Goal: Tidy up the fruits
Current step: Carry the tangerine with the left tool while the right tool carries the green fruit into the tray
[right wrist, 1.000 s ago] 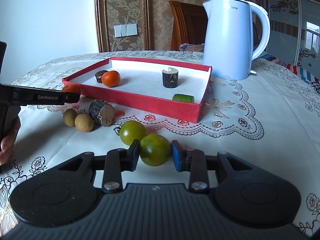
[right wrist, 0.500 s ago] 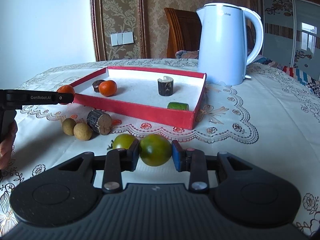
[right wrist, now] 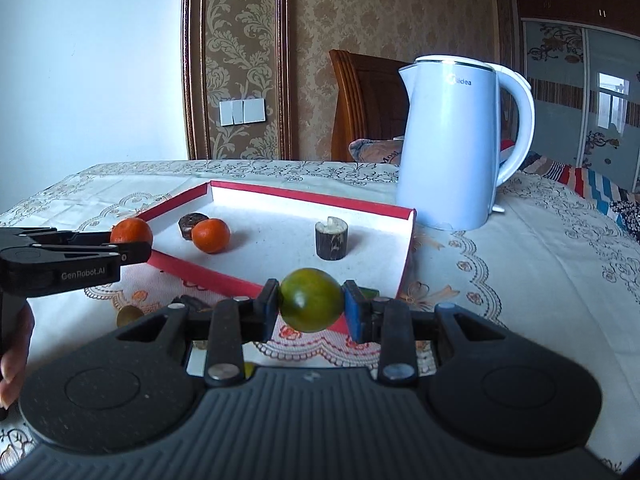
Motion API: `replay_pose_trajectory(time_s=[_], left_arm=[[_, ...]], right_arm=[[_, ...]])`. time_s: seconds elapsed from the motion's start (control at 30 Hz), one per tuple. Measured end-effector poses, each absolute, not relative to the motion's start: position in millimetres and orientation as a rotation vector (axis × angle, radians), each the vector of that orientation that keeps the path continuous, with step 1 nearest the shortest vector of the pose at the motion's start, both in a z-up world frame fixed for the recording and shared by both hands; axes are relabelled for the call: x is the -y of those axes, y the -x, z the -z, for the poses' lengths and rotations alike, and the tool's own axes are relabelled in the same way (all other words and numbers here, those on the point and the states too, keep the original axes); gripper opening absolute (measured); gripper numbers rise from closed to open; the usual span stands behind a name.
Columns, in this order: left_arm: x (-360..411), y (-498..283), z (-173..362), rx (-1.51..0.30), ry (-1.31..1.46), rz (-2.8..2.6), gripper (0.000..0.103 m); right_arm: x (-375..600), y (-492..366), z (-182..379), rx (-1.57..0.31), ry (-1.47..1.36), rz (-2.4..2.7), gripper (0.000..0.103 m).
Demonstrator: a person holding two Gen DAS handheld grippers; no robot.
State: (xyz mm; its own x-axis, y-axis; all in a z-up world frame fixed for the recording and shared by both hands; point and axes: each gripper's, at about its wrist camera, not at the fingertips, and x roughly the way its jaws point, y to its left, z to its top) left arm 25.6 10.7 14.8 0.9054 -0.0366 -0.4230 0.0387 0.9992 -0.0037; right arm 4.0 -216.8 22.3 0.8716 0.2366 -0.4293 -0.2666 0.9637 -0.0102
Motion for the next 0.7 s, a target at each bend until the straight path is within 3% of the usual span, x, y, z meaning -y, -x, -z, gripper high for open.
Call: replay_pose_trajectory(time_s=[0.4,0.7], left_arm=[[-18.0,-69.1,-23.5,-0.541,0.137,0.069,0.042],[-4.9,-82.5,-16.5,-0.577,0.055,0.053,0.042]], right_arm=[[199.7,-48.3,-20.5,-0.489,0.068,-0.238,0.031],[193.1,-74.5,-10.3,-0.565,0.051,-0.245,0.032]])
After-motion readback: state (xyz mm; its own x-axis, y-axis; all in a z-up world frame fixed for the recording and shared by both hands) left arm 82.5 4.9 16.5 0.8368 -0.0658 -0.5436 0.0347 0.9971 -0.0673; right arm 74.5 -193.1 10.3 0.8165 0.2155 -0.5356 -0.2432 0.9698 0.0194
